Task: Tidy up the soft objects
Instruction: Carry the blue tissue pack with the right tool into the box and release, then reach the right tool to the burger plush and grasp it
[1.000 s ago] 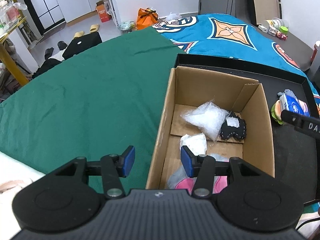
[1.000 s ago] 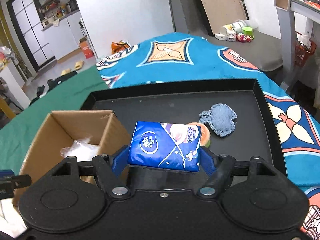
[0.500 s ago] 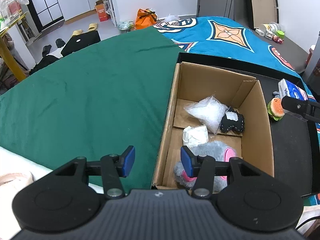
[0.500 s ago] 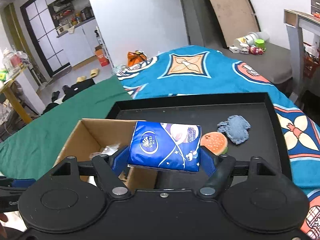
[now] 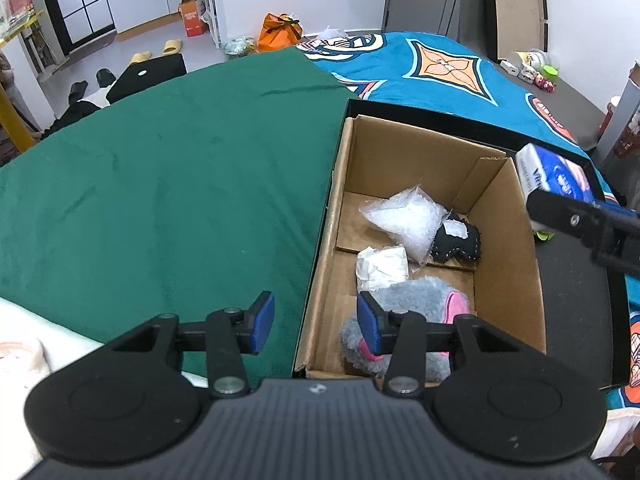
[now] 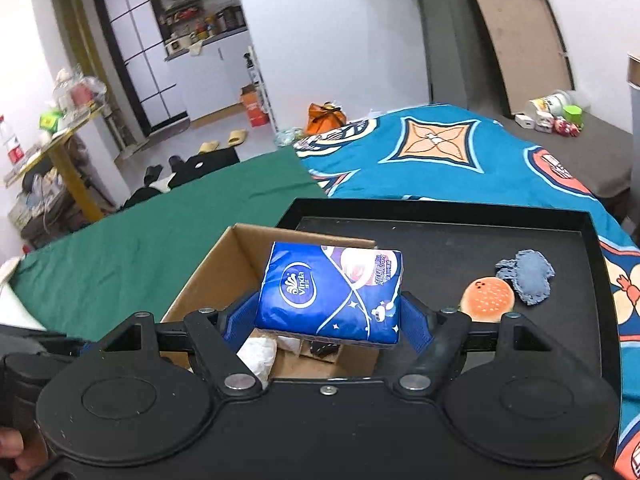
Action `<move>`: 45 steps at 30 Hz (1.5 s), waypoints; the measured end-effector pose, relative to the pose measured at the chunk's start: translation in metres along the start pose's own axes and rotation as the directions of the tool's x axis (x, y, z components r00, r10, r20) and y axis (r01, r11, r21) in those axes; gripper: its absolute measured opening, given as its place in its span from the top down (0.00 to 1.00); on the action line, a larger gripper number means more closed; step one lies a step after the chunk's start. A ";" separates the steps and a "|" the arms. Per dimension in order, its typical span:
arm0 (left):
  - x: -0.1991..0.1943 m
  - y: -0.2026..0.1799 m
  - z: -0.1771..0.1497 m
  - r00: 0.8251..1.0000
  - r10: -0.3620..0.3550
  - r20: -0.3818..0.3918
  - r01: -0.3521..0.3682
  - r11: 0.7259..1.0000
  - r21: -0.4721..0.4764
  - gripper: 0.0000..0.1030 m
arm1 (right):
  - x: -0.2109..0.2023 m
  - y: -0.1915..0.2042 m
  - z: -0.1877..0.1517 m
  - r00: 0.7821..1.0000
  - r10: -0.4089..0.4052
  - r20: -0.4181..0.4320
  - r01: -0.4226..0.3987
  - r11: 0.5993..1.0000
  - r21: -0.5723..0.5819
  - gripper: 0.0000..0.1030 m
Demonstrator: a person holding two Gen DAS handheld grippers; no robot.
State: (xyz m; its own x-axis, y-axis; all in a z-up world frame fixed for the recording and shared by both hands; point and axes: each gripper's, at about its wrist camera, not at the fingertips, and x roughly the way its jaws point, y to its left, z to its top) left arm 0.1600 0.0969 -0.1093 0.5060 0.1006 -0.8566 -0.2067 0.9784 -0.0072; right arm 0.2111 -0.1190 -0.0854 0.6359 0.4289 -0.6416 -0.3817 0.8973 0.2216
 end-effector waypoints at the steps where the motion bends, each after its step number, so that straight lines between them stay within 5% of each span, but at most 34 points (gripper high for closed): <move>1: 0.001 0.001 0.000 1.000 -0.005 0.000 0.005 1.000 -0.002 0.58 | 0.001 0.002 -0.001 1.000 0.001 -0.002 -0.001 1.000 -0.009 0.30; 14: 0.019 0.016 -0.005 0.997 -0.067 -0.036 0.065 0.996 -0.056 0.88 | 0.014 0.028 -0.007 0.999 0.037 -0.014 -0.038 0.995 -0.088 0.29; 26: 0.021 0.021 -0.004 0.994 -0.092 -0.055 0.089 0.994 -0.070 0.87 | 0.022 0.037 -0.010 0.995 0.086 -0.044 -0.089 0.993 -0.076 0.22; 45: 0.012 0.008 0.007 0.999 -0.025 -0.044 0.023 0.999 -0.049 0.84 | 0.018 -0.009 -0.003 0.999 -0.020 -0.044 0.023 0.997 0.072 0.23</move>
State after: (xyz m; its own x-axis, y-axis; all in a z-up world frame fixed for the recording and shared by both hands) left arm 0.1702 0.1075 -0.1159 0.4734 0.0676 -0.8783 -0.2356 0.9704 -0.0523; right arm 0.2236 -0.1200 -0.1012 0.6136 0.4058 -0.6774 -0.3174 0.9122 0.2590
